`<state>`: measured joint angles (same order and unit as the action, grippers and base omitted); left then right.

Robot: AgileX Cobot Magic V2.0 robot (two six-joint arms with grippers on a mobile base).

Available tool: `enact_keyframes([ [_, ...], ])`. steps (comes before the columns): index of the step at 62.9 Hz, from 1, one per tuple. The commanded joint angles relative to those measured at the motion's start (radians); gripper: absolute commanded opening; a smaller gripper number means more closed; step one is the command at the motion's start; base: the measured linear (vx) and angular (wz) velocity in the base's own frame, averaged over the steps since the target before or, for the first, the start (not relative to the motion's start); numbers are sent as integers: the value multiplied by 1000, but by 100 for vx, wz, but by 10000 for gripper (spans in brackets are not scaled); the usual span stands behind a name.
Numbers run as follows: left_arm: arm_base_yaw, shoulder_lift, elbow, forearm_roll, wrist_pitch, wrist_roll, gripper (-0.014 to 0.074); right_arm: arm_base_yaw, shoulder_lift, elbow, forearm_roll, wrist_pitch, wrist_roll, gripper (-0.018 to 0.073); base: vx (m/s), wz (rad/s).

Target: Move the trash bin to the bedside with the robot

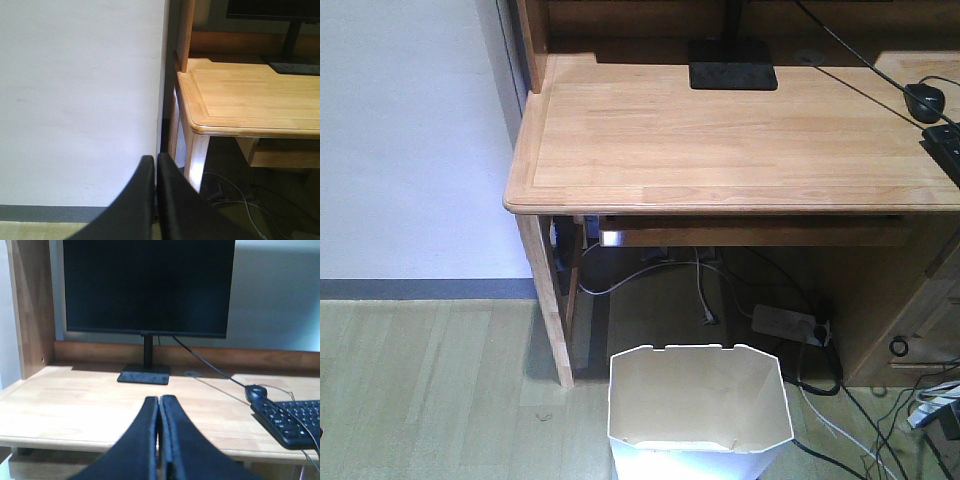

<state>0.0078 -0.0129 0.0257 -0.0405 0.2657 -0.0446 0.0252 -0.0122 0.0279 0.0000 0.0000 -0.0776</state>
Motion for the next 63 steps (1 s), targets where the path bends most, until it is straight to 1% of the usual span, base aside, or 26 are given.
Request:
enact_keyframes([
  [1, 0, -14, 19, -4, -67, -6, -6, -2, -7, -46, 0, -57, -11, -9, 0, 0],
  [10, 0, -14, 19, -4, -67, -6, -6, -2, 63, -136, 0, 7, -14, -9, 0, 0],
  [20, 0, -14, 19, -4, -67, -6, -6, -2, 226, -265, 0, 56, -14, -9, 0, 0],
  [24, 0, -14, 19, -4, -67, -6, -6, -2, 289, -312, 9, 90, -13, -9, 0, 0],
  [29, 0, -14, 19, -4, -67, -6, -6, -2, 370, -365, 45, 138, -12, -9, 0, 0],
  [43, 0, -14, 19, -4, -67, -6, -6, -2, 487, -380, 54, 147, -17, -9, 0, 0],
  [49, 0, -14, 19, -4, -67, -6, -6, -2, 509, -380, 54, 170, -17, -9, 0, 0],
  [63, 0, -14, 19, -4, -67, -6, -6, -2, 536, -380, 50, 151, -17, 0, 0, 0],
])
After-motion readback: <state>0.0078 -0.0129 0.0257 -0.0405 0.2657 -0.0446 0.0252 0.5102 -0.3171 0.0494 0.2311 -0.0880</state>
